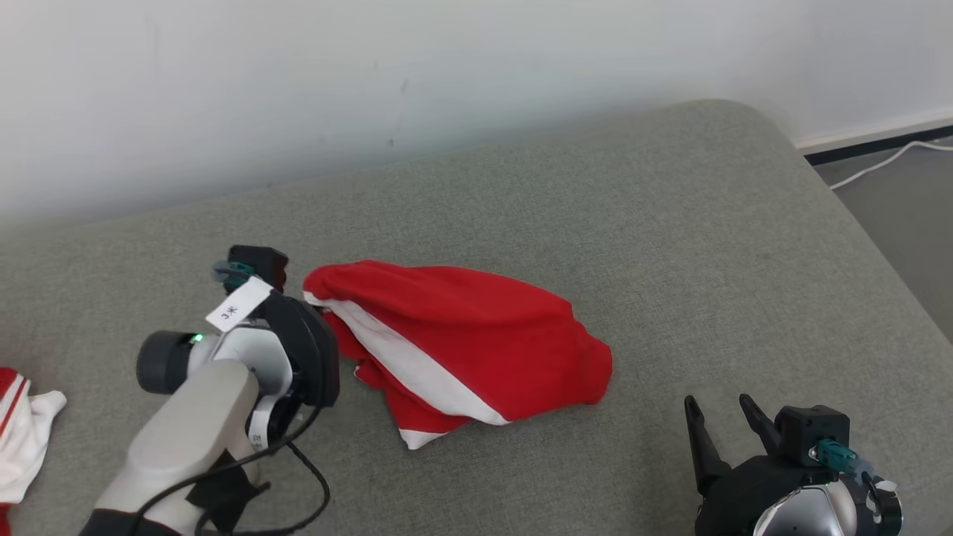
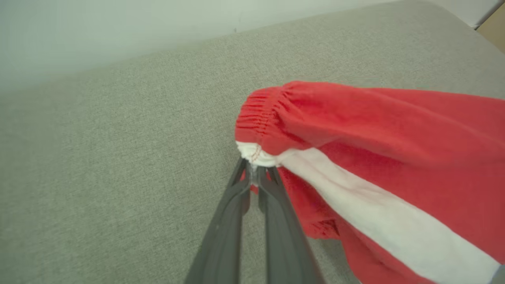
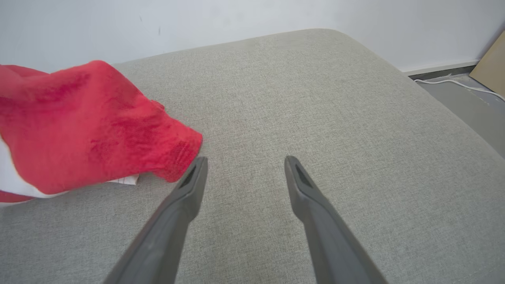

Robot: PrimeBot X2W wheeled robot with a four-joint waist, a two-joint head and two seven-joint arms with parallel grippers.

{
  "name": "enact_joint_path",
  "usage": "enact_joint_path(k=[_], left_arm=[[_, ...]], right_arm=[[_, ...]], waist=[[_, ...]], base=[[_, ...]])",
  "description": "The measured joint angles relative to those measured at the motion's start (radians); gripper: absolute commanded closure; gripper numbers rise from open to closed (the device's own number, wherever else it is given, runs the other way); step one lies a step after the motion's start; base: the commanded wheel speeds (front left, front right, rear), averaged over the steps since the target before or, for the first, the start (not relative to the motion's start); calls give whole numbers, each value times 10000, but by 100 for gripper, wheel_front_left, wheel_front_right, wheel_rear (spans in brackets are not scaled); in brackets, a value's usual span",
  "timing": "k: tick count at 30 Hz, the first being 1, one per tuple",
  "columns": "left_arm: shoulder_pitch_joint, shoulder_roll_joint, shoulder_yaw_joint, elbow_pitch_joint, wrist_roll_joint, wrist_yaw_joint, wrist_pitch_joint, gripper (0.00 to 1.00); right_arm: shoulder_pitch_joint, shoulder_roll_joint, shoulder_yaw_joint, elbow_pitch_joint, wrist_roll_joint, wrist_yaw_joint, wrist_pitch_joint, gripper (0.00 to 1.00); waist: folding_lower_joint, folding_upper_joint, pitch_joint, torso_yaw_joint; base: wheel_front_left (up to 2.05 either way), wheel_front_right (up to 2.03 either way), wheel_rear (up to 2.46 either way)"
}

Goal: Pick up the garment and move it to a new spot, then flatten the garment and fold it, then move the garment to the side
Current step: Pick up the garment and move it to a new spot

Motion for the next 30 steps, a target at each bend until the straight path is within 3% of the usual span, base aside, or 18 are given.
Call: enact_joint_path(k=[5, 19, 20, 21, 22, 30], left_arm=[[-202, 219, 314, 286, 56, 299, -527, 100], [-328, 717, 428, 1346, 663, 470, -1049, 100], [-311, 731, 403, 1427, 700, 470, -1053, 96], [-298, 740, 387, 1528, 763, 470, -1058, 59], [-271, 742, 374, 1664, 846, 470, -1051, 0], [146, 504, 238, 2008, 848, 470, -880, 0]], right_arm=[[1, 6, 40, 69, 0, -6, -12, 0], [-2, 29, 288, 182, 4, -8, -15, 0], [-2, 29, 288, 194, 4, -8, -36, 0], [-2, 29, 288, 199, 4, -8, -54, 0], [-3, 29, 278, 213, 6, -8, -58, 0], [6, 12, 194, 291, 13, -10, -100, 0]], waist=[[-1, 0, -171, 170], [-1, 0, -364, 215], [-1, -1, -370, 200], [-1, 0, -378, 186], [-1, -1, -397, 165], [-1, -1, -555, 302]], base=[[0, 0, 0], [0, 0, 0], [0, 0, 0], [0, 0, 0], [0, 0, 0], [0, 0, 0]])
